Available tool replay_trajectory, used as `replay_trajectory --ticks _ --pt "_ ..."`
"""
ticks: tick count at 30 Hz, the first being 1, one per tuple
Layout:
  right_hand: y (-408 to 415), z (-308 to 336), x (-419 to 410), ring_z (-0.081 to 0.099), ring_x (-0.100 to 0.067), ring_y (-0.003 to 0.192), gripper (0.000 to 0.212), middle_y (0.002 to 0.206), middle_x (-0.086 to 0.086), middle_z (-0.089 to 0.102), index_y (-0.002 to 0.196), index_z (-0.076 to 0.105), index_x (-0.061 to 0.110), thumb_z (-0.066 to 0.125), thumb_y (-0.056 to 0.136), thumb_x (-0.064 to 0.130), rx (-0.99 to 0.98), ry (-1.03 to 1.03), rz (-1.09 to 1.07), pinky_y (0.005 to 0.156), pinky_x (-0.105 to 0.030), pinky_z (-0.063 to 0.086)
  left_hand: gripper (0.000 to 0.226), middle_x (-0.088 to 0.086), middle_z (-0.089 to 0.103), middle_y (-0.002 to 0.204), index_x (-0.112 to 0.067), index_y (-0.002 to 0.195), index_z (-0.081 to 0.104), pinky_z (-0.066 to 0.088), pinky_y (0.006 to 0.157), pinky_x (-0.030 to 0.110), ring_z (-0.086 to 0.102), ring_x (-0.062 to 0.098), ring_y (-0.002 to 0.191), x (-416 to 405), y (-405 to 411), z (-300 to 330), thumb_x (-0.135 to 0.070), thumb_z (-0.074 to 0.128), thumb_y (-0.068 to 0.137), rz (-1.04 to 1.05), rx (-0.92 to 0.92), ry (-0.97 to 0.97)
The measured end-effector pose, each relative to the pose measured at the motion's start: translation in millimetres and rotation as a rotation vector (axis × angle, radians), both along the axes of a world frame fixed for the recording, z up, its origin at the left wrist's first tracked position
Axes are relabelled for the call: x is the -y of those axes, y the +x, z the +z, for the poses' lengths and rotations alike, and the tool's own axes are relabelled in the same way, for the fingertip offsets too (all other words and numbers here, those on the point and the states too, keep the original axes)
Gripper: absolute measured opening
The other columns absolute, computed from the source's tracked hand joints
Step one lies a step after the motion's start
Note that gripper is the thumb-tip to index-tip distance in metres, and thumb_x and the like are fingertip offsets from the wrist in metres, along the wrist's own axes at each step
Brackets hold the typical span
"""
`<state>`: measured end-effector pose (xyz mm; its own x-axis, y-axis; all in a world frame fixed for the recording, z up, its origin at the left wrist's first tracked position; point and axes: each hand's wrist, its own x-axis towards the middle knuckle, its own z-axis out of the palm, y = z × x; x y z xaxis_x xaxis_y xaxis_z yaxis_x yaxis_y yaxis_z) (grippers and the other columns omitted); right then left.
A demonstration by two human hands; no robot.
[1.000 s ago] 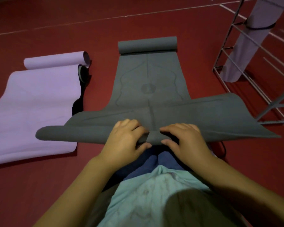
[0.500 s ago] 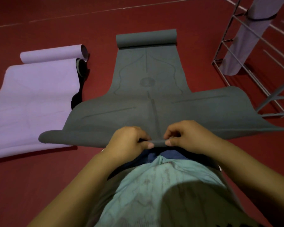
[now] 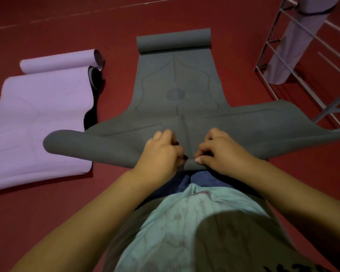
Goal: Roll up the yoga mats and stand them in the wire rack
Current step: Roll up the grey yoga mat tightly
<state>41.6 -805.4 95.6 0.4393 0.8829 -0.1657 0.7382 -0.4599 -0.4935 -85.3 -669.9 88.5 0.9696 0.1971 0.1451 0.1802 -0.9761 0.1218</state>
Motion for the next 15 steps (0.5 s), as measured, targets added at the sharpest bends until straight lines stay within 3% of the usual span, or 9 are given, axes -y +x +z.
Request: replay_trajectory --ticks 2,4,6,10,12,15 --pt "2 1 -1 0.045 -0.018 0.100 0.013 0.094 0.003 0.040 0.093 0.072 0.021 0.067 0.086 0.031 -0.003 -0.005 0.016 0.087 -0.033 0.041 0.020 0.009 0.052 0.079 -0.013 0.064 0.063 0.020 0.061 0.032 0.046 0.028 0.072 9 -4 3 -0.028 0.055 0.074 -0.077 0.037 0.261" --pt "2 1 -3 0.051 -0.018 0.098 0.015 0.092 0.005 0.045 0.095 0.071 0.023 0.064 0.087 0.033 0.016 -0.037 0.037 0.083 -0.033 0.043 0.018 0.007 0.053 0.076 -0.012 0.063 0.063 0.018 0.062 0.033 0.047 0.027 0.071 20 -10 4 -0.028 0.071 0.066 -0.156 -0.006 0.384" --pt "2 1 -3 0.054 -0.017 0.098 0.016 0.092 0.008 0.048 0.097 0.071 0.025 0.062 0.088 0.035 0.038 -0.040 0.043 0.081 -0.033 0.044 0.033 0.007 0.054 0.073 -0.011 0.064 0.064 0.018 0.062 0.032 0.051 0.026 0.068 25 -14 8 -0.034 0.085 0.052 -0.140 -0.105 0.378" --pt "5 -2 -2 0.057 -0.017 0.097 0.014 0.089 0.010 0.051 0.095 0.072 0.027 0.064 0.087 0.036 0.067 0.003 0.051 0.080 -0.033 0.046 0.033 0.004 0.053 0.063 -0.012 0.056 0.062 0.021 0.060 0.030 0.054 0.024 0.059 26 -9 7 -0.021 0.089 0.039 -0.083 -0.102 0.291" --pt "7 -5 1 0.060 -0.019 0.092 0.013 0.085 0.008 0.056 0.090 0.073 0.025 0.066 0.086 0.034 0.089 0.087 0.074 0.076 -0.033 0.045 0.031 0.001 0.052 0.061 -0.016 0.053 0.064 0.030 0.056 0.028 0.054 0.021 0.057 25 -8 5 -0.026 0.090 0.039 -0.069 -0.109 0.247" --pt "9 -11 8 0.060 -0.021 0.072 0.018 0.072 0.003 0.061 0.076 0.071 0.021 0.060 0.082 0.035 0.313 0.278 0.164 0.068 -0.031 0.036 0.019 0.001 0.052 0.061 -0.017 0.058 0.069 0.040 0.049 0.025 0.054 0.023 0.056 14 -6 0 -0.031 0.082 0.054 -0.072 -0.103 0.096"
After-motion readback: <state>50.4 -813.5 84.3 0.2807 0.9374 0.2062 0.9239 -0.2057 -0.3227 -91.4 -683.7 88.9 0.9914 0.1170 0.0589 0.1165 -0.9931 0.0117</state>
